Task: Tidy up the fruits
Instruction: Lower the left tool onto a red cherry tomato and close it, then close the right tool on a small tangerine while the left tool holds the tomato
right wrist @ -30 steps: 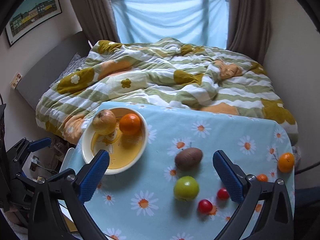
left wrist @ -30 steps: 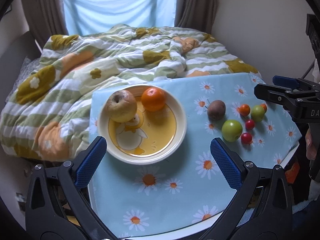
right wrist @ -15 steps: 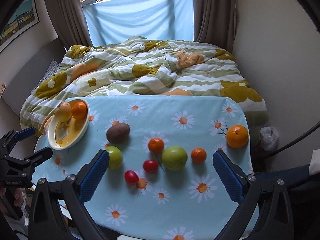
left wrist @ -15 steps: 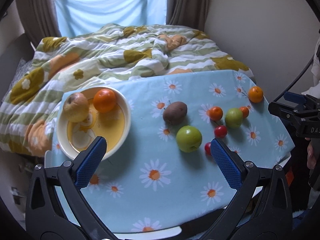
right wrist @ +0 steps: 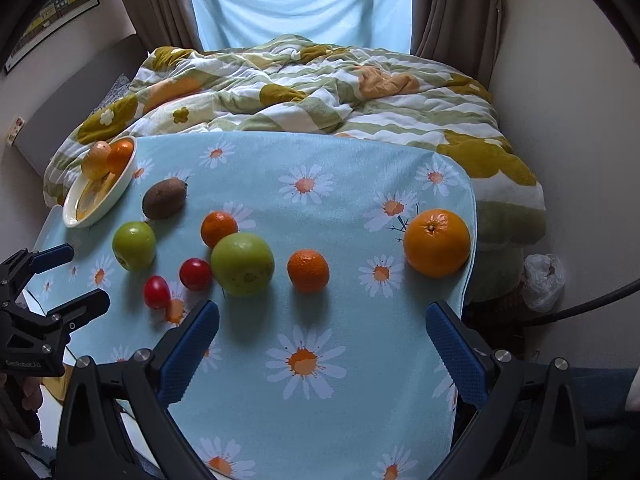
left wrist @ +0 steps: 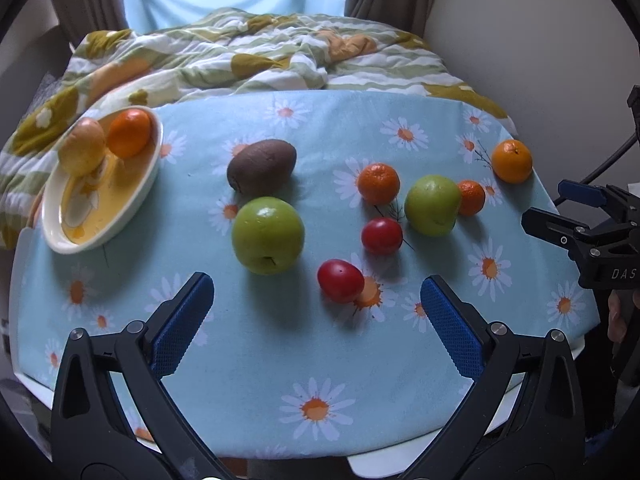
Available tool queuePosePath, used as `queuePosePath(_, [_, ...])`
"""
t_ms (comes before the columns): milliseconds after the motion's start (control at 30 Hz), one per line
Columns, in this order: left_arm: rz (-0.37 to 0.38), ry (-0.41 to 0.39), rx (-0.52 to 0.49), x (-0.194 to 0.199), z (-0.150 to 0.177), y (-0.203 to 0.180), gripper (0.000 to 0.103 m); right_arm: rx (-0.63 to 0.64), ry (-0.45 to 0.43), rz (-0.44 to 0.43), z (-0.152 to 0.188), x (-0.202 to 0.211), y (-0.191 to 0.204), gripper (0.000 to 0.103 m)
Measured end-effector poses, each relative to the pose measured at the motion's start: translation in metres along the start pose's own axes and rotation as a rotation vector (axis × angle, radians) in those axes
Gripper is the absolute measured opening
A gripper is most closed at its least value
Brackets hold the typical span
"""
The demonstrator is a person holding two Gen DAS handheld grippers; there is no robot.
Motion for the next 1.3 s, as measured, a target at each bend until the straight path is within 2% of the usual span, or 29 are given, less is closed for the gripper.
queuePosePath(167, [-0.011, 0.020, 0.013, -0.020, 0.007, -0.011, 0.097, 0.048, 0.018, -0.029, 0.007, -0.019, -0.003, 0.103])
queuePosePath(233, [-0.012, 0.027, 0.018, -0.027, 0.010, -0.013, 0.087, 0.067, 0.024, -0.038, 0.009, -0.025, -0.003, 0.103])
queuePosePath(367, [-0.022, 0.051, 0.027, -0.042, 0.016, -0.017, 0.077, 0.099, 0.036, -0.039, 0.010, -0.037, -0.004, 0.098])
queuePosePath(433, [-0.029, 0.065, 0.031, -0.049, 0.019, -0.018, 0.066, 0.107, 0.040, -0.042, 0.010, -0.043, -0.004, 0.098])
queuePosePath(533, [-0.038, 0.086, 0.047, -0.057, 0.022, -0.016, 0.055, 0.114, 0.045, -0.049, 0.010, -0.048, -0.003, 0.098])
queuePosePath(600, [-0.047, 0.078, 0.048, -0.057, 0.023, -0.013, 0.049, 0.122, 0.046, -0.054, 0.010, -0.051, -0.002, 0.098])
queuePosePath(700, [-0.059, 0.070, 0.043, -0.057, 0.023, -0.011, 0.039, 0.145, 0.049, -0.049, 0.009, -0.054, 0.001, 0.092])
queuePosePath(800, [-0.056, 0.069, 0.042, -0.057, 0.023, -0.010, 0.039, 0.165, 0.045, -0.048, 0.007, -0.057, 0.004, 0.091])
queuePosePath(933, [-0.047, 0.076, 0.045, -0.055, 0.024, -0.008, 0.039, 0.185, 0.042, -0.051, 0.003, -0.061, 0.010, 0.078])
queuePosePath(1067, [-0.053, 0.078, 0.037, -0.053, 0.028, -0.009, 0.039, 0.204, 0.041, -0.046, 0.001, -0.066, 0.012, 0.072])
queuePosePath(1133, [-0.053, 0.078, 0.043, -0.053, 0.029, -0.008, 0.039, 0.214, 0.043, -0.048, 0.000, -0.068, 0.013, 0.063])
queuePosePath(1300, [-0.053, 0.081, 0.052, -0.051, 0.030, -0.008, 0.039, 0.243, 0.034, -0.049, -0.004, -0.071, 0.017, 0.057])
Point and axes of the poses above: each gripper's, at about its wrist camera, not at the fingertips, and x roughly against the way its jaws point, y to its left, z to its underside, the point moved 8 cm from there along -x, roughly the way its jaws point, and after that the axes turned 7 degrees about x, right-handed, at the moved point
